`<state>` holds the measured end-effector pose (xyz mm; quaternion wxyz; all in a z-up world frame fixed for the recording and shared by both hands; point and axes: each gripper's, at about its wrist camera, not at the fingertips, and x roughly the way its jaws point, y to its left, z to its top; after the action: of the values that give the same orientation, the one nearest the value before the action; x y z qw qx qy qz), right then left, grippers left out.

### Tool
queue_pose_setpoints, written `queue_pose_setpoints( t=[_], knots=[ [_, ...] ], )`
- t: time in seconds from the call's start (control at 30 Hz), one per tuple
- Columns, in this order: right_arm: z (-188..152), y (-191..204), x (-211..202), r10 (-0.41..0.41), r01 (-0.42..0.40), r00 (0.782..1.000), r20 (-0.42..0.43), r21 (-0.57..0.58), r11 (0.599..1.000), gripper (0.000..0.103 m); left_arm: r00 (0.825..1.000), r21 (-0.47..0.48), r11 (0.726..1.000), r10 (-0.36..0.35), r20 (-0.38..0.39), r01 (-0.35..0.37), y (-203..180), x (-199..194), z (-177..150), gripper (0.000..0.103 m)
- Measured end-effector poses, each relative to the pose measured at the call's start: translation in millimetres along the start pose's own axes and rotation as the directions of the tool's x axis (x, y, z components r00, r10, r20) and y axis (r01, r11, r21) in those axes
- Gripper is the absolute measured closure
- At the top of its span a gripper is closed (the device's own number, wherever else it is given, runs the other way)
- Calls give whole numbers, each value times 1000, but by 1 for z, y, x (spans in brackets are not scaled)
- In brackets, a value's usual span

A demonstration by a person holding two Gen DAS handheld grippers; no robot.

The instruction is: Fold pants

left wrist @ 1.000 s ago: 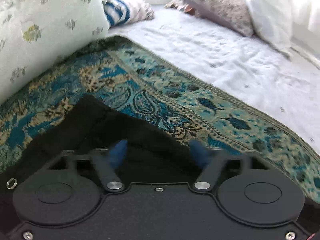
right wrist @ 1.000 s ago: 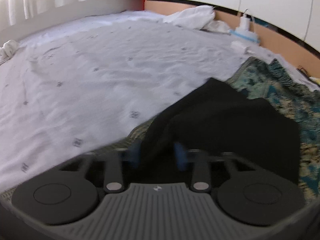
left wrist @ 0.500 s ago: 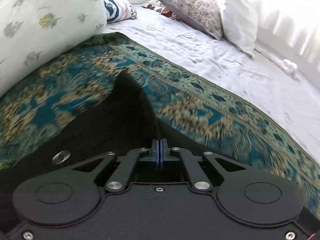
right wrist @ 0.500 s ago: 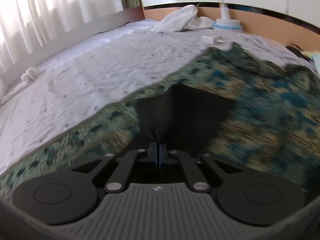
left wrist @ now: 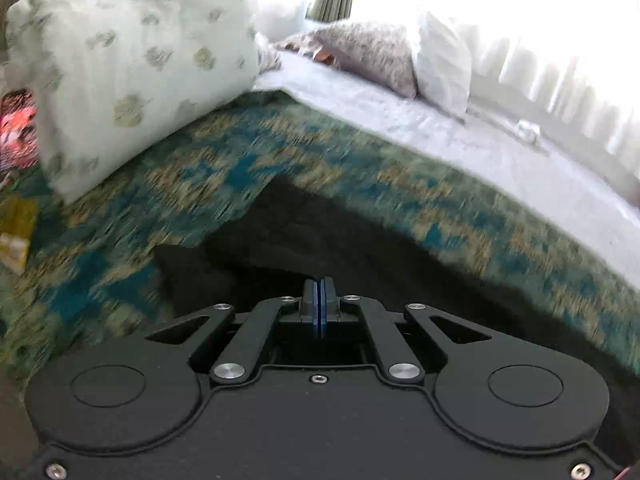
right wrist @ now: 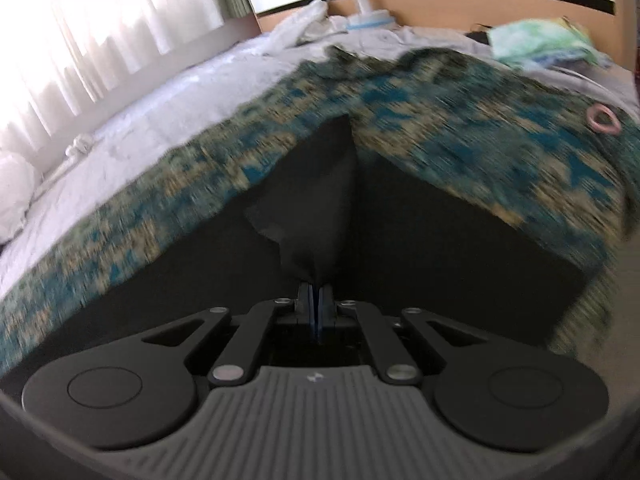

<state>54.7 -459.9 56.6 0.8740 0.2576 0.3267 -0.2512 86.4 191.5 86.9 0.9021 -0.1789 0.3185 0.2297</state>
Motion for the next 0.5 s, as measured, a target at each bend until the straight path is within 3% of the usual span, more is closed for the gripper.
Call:
queue_pose_setpoints(
  t=[0.1,0.3,0.4,0.5],
  knots=[
    [-18,-13,-11,-6,7,1000,-5,8,1000,99,999,-15,999,33,-39,-34,18,-1,-18,100],
    [-36,-24,-34,-50,53,998,46,-58,997,99,994,52,992,113,-1,-113,30,-4,-37,102],
    [-42,-30,-33,-63,64,998,32,-61,996,99,996,35,997,73,-50,-72,37,1,-41,102],
    [-49,-28,-36,-83,90,995,58,-113,990,99,1000,62,998,1,-1,-1,33,-11,-42,96]
  ],
)
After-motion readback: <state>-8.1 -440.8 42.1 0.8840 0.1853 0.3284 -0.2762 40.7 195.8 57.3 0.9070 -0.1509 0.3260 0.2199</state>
